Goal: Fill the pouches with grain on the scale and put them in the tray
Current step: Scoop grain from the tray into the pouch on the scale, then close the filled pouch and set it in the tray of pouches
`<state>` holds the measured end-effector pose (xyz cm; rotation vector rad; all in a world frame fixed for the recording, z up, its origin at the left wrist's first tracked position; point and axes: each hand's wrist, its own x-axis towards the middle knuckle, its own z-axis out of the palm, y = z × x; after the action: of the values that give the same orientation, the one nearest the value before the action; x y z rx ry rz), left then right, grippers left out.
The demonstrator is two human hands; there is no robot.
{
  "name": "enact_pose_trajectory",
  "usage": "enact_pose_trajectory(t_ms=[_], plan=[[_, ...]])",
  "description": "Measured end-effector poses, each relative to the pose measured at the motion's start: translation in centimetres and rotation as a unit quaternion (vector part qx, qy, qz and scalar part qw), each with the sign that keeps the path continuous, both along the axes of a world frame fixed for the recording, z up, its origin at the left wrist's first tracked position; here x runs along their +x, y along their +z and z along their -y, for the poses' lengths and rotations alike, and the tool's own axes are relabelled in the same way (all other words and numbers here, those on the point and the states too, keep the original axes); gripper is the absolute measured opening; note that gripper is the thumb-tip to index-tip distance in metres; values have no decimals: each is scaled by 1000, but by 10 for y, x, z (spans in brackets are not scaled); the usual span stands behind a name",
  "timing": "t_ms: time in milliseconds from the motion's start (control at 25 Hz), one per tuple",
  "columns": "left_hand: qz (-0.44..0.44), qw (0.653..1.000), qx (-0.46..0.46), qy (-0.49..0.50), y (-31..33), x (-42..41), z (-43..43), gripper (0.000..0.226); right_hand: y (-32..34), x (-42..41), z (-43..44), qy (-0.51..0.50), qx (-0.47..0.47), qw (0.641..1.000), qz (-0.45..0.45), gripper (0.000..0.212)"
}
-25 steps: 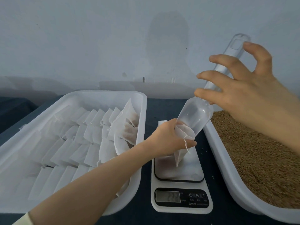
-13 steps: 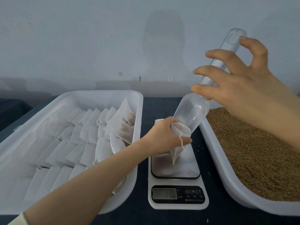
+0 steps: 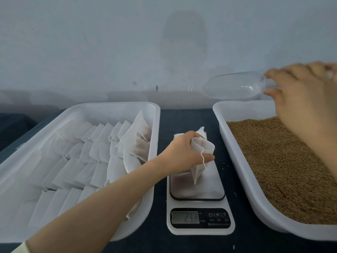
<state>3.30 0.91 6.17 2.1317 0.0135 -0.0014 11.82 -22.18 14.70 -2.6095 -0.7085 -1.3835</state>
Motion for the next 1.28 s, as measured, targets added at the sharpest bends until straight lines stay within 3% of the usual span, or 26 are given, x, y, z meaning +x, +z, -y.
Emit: enact_pose_trajectory(t_ms=[80,160,240,560,720,800,880,960,1040,1160,1280], plan=[[-1,1000,-1,0,-1,0,0,46,-20,10,6,-90,22,985,-142,23],[1,1000,-3,1,-1,1,-1,45,-35,15,7,-177,24,932,-317,19],[0,1000,-3,1,-1,1,0,45,-46,18,8,-222,-18,882,-414,19],[1,1000,-10,1,-1,0,0,44,-70,15,-2,-235,-126,802,-534,24],[0,1000,-11,-5,-1,0,0,43,-71,14,-3,-252,-143,802,-522,26],[-1,1000,-11,-5,0,-1,0,43,-64,13,-5,-179,-79,863,-465,25],[-4,1000,-13,-7,0,-1,1,44,-51,1,-15,7,59,917,-394,22],[-7,1000,-17,-9,-1,-1,1,44,-35,-24,-33,177,136,894,-388,17],[-5,1000,-15,-11,-1,-1,0,44,-32,-47,-49,260,85,858,-434,24],[23,999,26,-29,0,0,-1,37,-40,-63,-63,277,-30,849,-449,44],[34,997,51,-51,1,-1,-3,37,-48,-62,-66,273,-57,857,-434,57]])
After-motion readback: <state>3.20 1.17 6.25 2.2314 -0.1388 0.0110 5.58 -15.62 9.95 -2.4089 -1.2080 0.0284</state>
